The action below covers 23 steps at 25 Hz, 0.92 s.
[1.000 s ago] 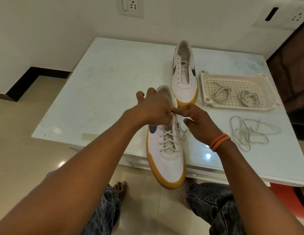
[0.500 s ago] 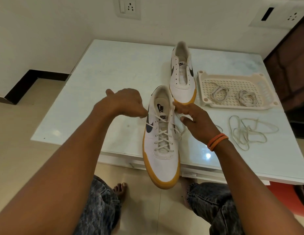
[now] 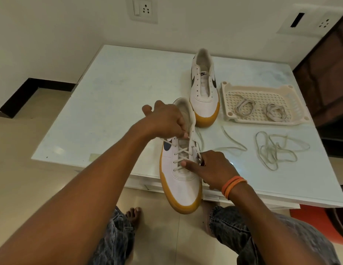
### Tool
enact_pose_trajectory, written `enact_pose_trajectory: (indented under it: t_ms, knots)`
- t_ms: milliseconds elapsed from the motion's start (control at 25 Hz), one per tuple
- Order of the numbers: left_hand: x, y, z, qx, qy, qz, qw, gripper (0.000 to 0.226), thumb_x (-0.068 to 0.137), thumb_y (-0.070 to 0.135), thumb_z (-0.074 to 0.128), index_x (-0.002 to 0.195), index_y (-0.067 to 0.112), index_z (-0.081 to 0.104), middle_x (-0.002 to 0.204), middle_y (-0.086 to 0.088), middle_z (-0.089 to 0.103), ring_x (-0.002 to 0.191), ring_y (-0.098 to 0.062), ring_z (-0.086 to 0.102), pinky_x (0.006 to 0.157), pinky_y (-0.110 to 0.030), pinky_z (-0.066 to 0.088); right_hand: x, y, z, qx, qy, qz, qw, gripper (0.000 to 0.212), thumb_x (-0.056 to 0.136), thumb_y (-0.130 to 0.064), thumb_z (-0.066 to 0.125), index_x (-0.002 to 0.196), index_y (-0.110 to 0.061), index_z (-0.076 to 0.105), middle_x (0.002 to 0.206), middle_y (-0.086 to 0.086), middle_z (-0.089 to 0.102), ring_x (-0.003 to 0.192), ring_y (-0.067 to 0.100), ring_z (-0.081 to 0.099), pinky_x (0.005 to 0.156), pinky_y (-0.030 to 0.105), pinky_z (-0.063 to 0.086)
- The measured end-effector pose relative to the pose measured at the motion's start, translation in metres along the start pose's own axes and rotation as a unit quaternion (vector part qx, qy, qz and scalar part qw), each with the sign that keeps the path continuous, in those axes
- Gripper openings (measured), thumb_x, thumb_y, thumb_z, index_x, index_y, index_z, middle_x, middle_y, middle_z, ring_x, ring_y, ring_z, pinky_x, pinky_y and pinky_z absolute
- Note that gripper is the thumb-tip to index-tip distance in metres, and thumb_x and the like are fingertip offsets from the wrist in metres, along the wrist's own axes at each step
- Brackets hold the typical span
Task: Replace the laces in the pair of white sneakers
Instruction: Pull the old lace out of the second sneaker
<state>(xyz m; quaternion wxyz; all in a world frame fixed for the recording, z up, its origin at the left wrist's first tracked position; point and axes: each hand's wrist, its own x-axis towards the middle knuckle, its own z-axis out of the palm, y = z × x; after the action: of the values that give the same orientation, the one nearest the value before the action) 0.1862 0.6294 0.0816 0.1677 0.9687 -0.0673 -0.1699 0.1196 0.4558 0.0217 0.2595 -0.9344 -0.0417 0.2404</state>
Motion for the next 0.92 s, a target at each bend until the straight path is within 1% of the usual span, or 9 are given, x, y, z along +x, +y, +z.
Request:
enact_pose_trajectory:
  t_ms: [120,200,280,360,440,560,680,800,920]
  knots:
    - [-0.004,-0.017,-0.029,-0.083,0.06,-0.133,0.986,0.019,0.067,0.037,0.079,0.075,0.021,0.071,0.094,0.005,0.066,0.102,-0.024,0.049,0.085,-0.044,0.023,-0.001,-0.002,-0.001,0.08,-0.025,0.035,0.996,0.065,0.076,-0.069,0.061,0.08,-0.004,0.06,0.076,0.014,0.064,0.067,0.031,0.067,0.058,0.045,0.059]
    - [-0.008,-0.034,-0.037,-0.059,0.079,-0.219,0.971,0.023,0.063,0.029,0.076,0.079,0.014,0.068,0.087,0.0,0.064,0.094,-0.026,0.054,0.089,-0.047,0.024,-0.003,-0.004,0.0,0.105,-0.027,0.041,0.993,0.063,0.077,-0.065,0.064,0.085,-0.003,0.062,0.08,0.014,0.066,0.066,0.032,0.068,0.054,0.046,0.059]
    - [-0.008,-0.04,-0.031,0.001,0.039,-0.246,0.968,0.025,0.068,0.027,0.072,0.085,0.013,0.062,0.089,-0.002,0.06,0.096,-0.028,0.054,0.092,-0.047,0.024,-0.002,-0.005,0.001,0.114,-0.025,0.043,0.992,0.06,0.078,-0.062,0.065,0.087,-0.003,0.063,0.082,0.014,0.067,0.067,0.031,0.068,0.053,0.045,0.059]
    - [-0.005,-0.033,-0.021,0.034,0.049,-0.193,0.979,0.027,0.076,0.032,0.068,0.099,0.02,0.061,0.109,-0.004,0.055,0.109,-0.03,0.049,0.095,-0.047,0.026,0.0,-0.005,0.001,0.119,-0.028,0.044,0.992,0.056,0.079,-0.059,0.066,0.087,-0.004,0.063,0.081,0.013,0.067,0.065,0.03,0.068,0.053,0.044,0.059]
    - [-0.002,-0.017,-0.01,0.049,0.101,-0.065,0.992,0.028,0.082,0.04,0.065,0.108,0.03,0.062,0.125,-0.003,0.046,0.118,-0.028,0.042,0.094,-0.046,0.027,0.001,-0.005,0.001,0.125,-0.024,0.044,0.991,0.057,0.08,-0.057,0.067,0.087,-0.001,0.063,0.08,0.016,0.067,0.062,0.031,0.068,0.053,0.045,0.059]
    - [-0.001,0.003,0.008,0.126,0.07,0.049,0.988,0.023,0.082,0.045,0.066,0.097,0.029,0.069,0.12,0.001,0.049,0.118,-0.025,0.035,0.087,-0.044,0.022,0.001,-0.006,0.004,0.138,-0.009,0.044,0.989,0.055,0.08,-0.056,0.068,0.086,-0.002,0.064,0.08,0.017,0.068,0.061,0.032,0.069,0.055,0.047,0.059]
    - [-0.002,0.005,0.012,0.096,0.018,0.033,0.995,0.02,0.08,0.045,0.071,0.087,0.026,0.071,0.108,0.003,0.056,0.113,-0.024,0.035,0.082,-0.042,0.02,0.002,-0.005,0.006,0.119,0.001,0.036,0.992,0.055,0.081,-0.059,0.065,0.086,-0.004,0.065,0.081,0.016,0.068,0.067,0.031,0.068,0.061,0.047,0.059]
    - [-0.008,-0.011,-0.016,0.106,0.028,0.005,0.994,0.024,0.079,0.051,0.071,0.085,0.028,0.074,0.107,0.008,0.054,0.112,-0.024,0.037,0.086,-0.044,0.025,0.003,-0.004,0.008,0.114,0.01,0.035,0.993,0.055,0.08,-0.061,0.064,0.085,-0.006,0.065,0.082,0.014,0.068,0.073,0.03,0.068,0.067,0.048,0.059]
    - [-0.018,-0.047,-0.043,0.142,0.009,-0.098,0.985,0.025,0.077,0.047,0.074,0.083,0.023,0.072,0.092,0.006,0.063,0.105,-0.025,0.049,0.092,-0.049,0.024,0.002,-0.006,0.009,0.118,0.009,0.043,0.992,0.054,0.079,-0.06,0.065,0.086,-0.006,0.064,0.082,0.013,0.069,0.068,0.03,0.068,0.062,0.046,0.06]
